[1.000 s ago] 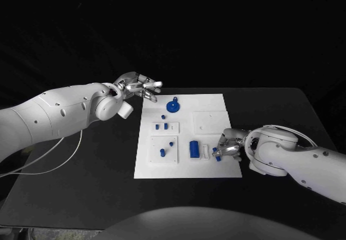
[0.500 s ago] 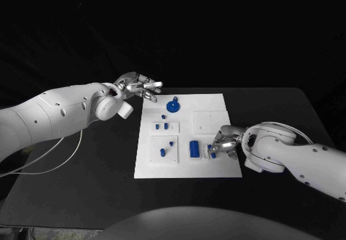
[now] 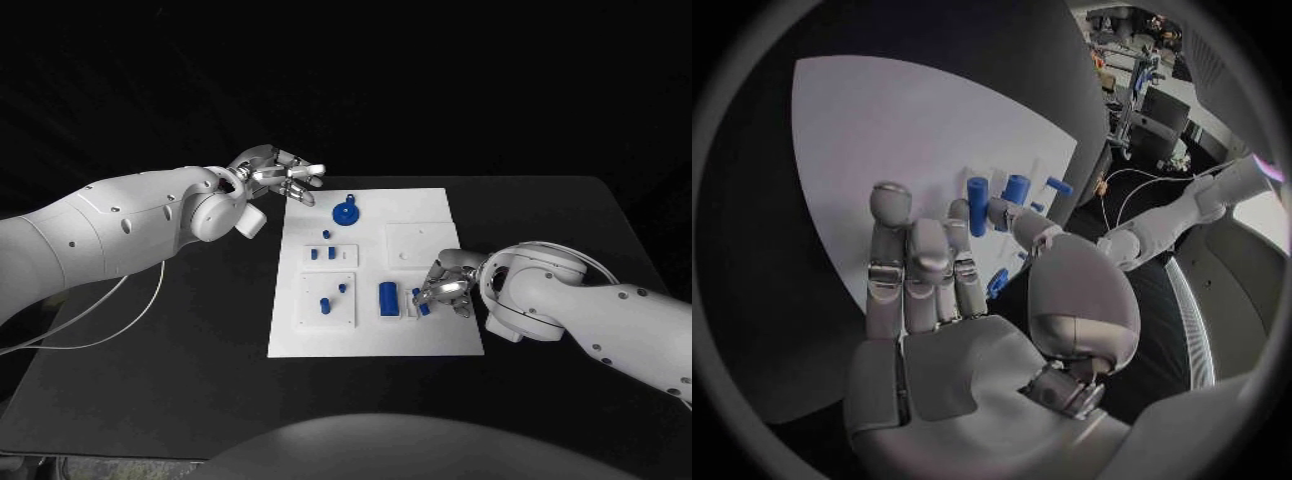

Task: Assemble the parts on the task board

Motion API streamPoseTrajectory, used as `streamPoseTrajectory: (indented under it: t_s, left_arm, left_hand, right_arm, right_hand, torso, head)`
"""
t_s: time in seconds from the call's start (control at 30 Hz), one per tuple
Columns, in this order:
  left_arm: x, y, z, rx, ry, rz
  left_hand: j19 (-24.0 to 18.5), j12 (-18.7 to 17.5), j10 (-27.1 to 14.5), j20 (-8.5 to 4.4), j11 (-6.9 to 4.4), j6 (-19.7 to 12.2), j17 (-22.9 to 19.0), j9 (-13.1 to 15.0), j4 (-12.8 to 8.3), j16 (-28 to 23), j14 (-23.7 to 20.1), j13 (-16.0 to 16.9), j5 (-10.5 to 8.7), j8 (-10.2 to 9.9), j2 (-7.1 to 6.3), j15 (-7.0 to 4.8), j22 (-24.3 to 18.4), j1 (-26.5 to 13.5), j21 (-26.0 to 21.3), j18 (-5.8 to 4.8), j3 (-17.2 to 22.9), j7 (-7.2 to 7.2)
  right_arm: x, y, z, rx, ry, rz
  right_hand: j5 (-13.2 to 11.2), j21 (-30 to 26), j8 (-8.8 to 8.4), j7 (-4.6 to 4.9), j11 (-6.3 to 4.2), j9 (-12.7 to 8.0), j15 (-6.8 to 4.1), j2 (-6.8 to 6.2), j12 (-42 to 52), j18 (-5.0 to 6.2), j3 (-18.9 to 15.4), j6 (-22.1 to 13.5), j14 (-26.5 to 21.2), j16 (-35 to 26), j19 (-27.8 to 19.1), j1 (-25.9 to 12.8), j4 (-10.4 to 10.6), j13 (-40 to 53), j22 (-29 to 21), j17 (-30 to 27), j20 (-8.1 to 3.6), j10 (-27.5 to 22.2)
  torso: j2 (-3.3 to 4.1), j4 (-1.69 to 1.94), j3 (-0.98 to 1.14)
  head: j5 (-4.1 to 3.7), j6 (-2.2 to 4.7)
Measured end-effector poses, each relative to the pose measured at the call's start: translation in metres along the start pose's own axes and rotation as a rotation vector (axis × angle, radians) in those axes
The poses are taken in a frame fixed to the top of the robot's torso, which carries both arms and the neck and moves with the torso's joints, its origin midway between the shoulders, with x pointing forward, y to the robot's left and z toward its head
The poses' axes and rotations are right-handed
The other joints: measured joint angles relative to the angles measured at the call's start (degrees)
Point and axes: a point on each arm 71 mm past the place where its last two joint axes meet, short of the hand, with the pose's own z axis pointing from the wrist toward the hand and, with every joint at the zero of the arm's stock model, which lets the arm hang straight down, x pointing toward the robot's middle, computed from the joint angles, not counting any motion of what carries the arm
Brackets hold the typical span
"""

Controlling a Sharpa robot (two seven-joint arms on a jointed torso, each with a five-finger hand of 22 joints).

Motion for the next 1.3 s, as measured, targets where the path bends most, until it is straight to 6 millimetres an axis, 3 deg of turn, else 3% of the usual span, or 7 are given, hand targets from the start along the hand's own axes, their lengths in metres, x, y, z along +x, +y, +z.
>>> streamPoseTrajectory:
  t_s: [1.3]
  left_arm:
    - [0.0009,0.0003,0.0007,-0.004,0.006,-0.001]
  left_hand:
    - [0.0,0.0,-0.2,0.0,-0.15,0.0,0.0,0.0,0.0,0.0,0.0,0.0,0.0,0.0,0.0,0.0,-0.1,0.0,0.0,0.0,0.0,0.0]
  right_arm:
    - [0.0058,0.0075,0.0075,0.032,0.03,-0.012]
  right_hand:
    - [-0.5,-0.5,-0.35,-0.57,0.21,-0.7,0.04,0.01,0.0,0.01,-0.3,0.2,0.0,-0.2,0.0,0.0,-0.3,-0.1,0.0,-0.1,0.0,-0.2]
  torso:
    - [0.02,-0.01,0.09]
  head:
    - [0.26,-0.16]
